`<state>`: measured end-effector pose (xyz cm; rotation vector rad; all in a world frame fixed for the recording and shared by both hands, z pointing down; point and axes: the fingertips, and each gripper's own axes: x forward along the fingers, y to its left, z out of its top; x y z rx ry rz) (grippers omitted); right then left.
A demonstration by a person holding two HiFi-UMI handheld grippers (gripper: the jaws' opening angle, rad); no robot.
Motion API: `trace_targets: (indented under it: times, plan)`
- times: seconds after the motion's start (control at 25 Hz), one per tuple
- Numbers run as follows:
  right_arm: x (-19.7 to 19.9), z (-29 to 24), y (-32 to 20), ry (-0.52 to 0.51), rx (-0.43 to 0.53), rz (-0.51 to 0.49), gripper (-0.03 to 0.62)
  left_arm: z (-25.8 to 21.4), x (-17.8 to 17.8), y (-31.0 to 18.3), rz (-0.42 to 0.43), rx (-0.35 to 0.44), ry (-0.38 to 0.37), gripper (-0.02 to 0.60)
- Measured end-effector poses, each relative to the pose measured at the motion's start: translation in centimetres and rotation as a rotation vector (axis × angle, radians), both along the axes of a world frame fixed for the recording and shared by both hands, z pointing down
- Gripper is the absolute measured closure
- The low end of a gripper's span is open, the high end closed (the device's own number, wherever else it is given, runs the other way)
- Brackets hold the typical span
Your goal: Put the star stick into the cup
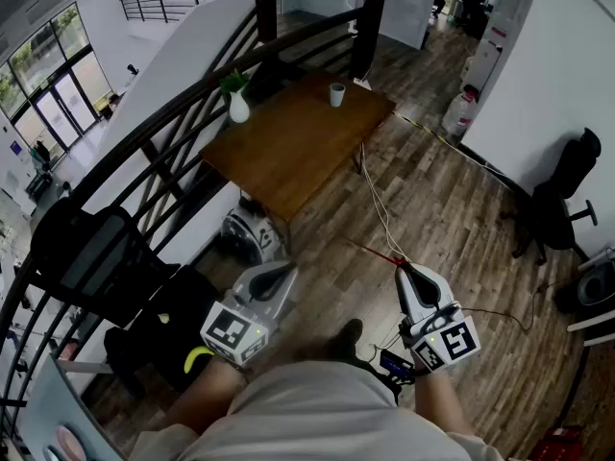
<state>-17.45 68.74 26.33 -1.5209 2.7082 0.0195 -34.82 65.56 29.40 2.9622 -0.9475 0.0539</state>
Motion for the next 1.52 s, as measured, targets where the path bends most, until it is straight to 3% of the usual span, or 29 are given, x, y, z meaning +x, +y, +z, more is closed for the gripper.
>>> trace_targets:
  times: [0.4,0.68,0.88,1.16,1.32,1.52]
  plan:
    - [1.0,1.1,-2.1,-0.005,-0.011,-0.014,0.571,1.1,1.0,-2.2,-0.012,-0.017,-0.001,0.578]
    - [5.0,1.4,-5.7,-0.018,0.001,-0.015,0.571,1.5,4.5,-6.0,-0.024,-0.033,-0.003,0.578]
    - [10.3,1.9,-10.3,-0.020,-0.007,0.008,0.571,1.9,9.4,-10.9,-0.015,-0.043,-0.022,0.578]
    - [21.3,2.6,-16.7,-0.051,0.005,0.015,0.571,3.2,19.3,-18.8,-0.007,-0.041,-0.057,0.578]
    - [26.6,2.9,-18.9,-0.032,-0.012,-0.003,0.571,2.7,24.9,-21.0,-0.007,-0.030,-0.071,0.578]
    - [31.5,2.7,-21.7,-0.061,-0.018,0.009,0.571,3.1,28.9,-23.9,0.001,-0.069,-0.069,0.578]
